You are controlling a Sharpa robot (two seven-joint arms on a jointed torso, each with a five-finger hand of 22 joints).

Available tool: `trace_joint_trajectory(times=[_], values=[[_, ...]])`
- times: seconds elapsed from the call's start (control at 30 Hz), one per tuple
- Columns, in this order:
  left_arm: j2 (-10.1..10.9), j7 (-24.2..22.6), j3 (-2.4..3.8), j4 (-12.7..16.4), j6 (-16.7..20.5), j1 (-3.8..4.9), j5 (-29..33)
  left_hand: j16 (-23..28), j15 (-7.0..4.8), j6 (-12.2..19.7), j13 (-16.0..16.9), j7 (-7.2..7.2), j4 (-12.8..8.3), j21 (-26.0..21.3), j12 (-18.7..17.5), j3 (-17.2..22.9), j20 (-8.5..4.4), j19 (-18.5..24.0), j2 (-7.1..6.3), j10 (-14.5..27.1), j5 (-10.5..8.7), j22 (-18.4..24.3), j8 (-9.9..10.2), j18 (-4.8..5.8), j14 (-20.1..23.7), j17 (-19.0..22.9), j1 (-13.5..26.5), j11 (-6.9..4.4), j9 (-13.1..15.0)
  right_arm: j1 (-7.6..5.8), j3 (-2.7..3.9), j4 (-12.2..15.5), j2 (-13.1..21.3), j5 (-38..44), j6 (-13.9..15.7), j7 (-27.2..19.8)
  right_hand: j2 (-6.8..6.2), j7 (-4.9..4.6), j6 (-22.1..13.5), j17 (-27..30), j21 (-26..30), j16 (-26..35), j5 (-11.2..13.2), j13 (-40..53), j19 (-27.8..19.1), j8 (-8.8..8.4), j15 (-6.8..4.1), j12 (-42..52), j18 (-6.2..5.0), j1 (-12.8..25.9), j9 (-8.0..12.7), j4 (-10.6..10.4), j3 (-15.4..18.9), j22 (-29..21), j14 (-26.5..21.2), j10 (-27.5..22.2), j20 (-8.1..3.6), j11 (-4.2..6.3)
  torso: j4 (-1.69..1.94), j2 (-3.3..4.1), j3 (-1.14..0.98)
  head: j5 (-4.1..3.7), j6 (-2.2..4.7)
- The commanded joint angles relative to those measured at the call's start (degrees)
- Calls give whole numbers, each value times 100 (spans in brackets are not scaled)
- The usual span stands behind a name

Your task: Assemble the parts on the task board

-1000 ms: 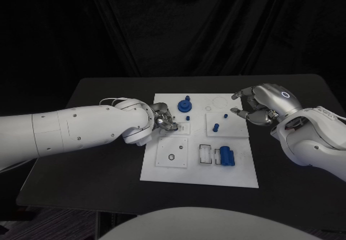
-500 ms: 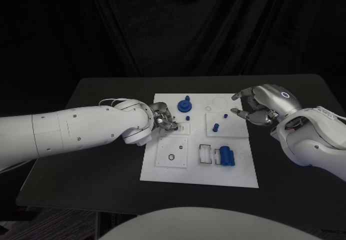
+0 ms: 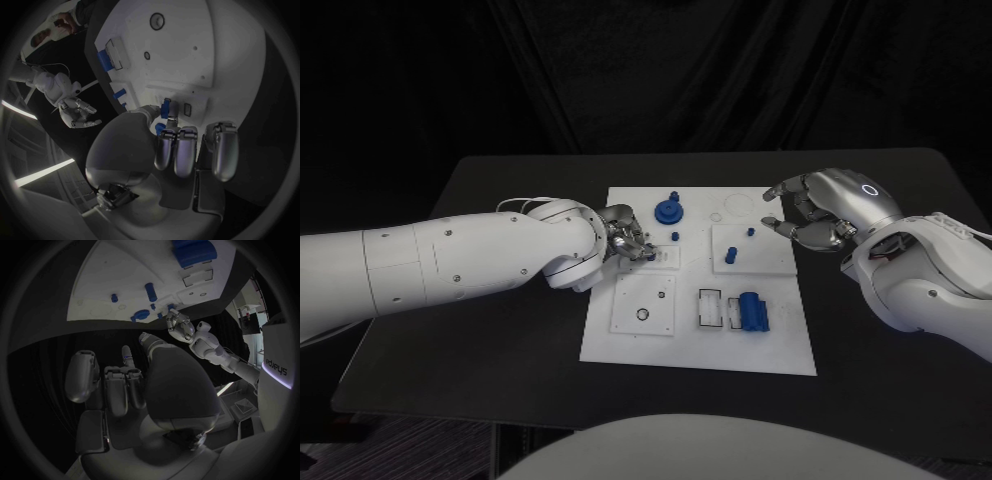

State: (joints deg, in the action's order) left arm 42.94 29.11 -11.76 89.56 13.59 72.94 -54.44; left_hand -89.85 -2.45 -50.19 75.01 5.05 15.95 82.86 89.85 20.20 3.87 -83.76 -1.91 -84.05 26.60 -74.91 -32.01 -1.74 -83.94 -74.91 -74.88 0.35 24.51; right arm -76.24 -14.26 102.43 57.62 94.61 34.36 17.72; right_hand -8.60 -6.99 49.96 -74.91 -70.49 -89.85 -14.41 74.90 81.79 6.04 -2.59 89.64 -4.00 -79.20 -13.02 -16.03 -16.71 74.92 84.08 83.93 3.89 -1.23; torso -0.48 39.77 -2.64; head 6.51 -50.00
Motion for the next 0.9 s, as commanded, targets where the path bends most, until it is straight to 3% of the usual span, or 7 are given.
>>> trace_joint_trajectory(times=[0.03,0.27,0.4,0.6,0.73,0.9], values=[[-6,5,-31,2,-266,-62,-6,-15,-17,20,1499,-73,-495,-59,15,428,0,39,-37,-595,-264,-1135,34,-76,-606,-1509,208,-22,11,4,4,10,8,-24,-9,104,-7,0,57,-1509,18,-15,-23,1510,10,7,45,36,-28,-55,8,0,-46,940,592,607,20,-33,-3,0,-1,15,0],[7,0,-31,9,-330,-69,-6,-15,-11,29,1499,-71,-407,-143,15,307,5,75,-31,-595,-444,-1098,74,-92,-606,-1509,355,-18,15,7,4,4,1,-66,-17,92,-9,0,69,-1509,14,-15,-25,1510,12,10,46,36,-27,-59,10,-1,-50,942,592,607,20,-35,3,2,-1,9,0],[20,-1,-31,11,-340,-72,-6,-15,-4,18,1499,-66,-266,-207,15,162,10,92,-21,-595,-758,-1071,128,-103,-606,-1509,523,-10,4,9,4,3,0,-91,-19,85,-8,-1,80,-1509,18,-15,-31,1510,11,12,47,36,-28,-63,12,-2,-55,941,592,607,20,-36,2,-4,-1,15,0],[35,7,-31,10,-347,-76,-6,-15,13,-1,1499,-46,-24,-326,15,-112,23,134,-28,-595,-1069,-1022,231,-125,-606,-1509,768,10,-31,14,4,0,1,-103,-39,87,-8,-1,89,-1509,15,-15,-36,1510,13,14,48,36,-27,-66,14,-3,-58,942,592,607,21,-38,6,-1,1,16,0],[39,30,-31,3,-362,-79,-6,-15,15,-4,1499,-41,8,-359,15,-164,25,147,-25,-595,-1124,-1008,256,-132,-606,-1509,797,16,-39,15,4,1,3,-105,-46,89,-9,-2,110,-1509,23,-15,-45,1510,10,19,51,36,-28,-71,18,-5,-65,939,592,607,22,-42,1,-4,0,21,0],[49,85,-31,-4,-418,-82,-6,-15,37,-3,1499,-10,60,-469,15,-398,44,181,-8,-595,-1329,-964,356,-151,-606,-1509,992,41,-71,17,4,1,2,-106,-60,94,-11,-1,123,-1509,22,-15,-49,1510,11,23,52,36,-28,-74,19,-6,-68,940,592,607,23,-43,3,-2,2,15,0]])
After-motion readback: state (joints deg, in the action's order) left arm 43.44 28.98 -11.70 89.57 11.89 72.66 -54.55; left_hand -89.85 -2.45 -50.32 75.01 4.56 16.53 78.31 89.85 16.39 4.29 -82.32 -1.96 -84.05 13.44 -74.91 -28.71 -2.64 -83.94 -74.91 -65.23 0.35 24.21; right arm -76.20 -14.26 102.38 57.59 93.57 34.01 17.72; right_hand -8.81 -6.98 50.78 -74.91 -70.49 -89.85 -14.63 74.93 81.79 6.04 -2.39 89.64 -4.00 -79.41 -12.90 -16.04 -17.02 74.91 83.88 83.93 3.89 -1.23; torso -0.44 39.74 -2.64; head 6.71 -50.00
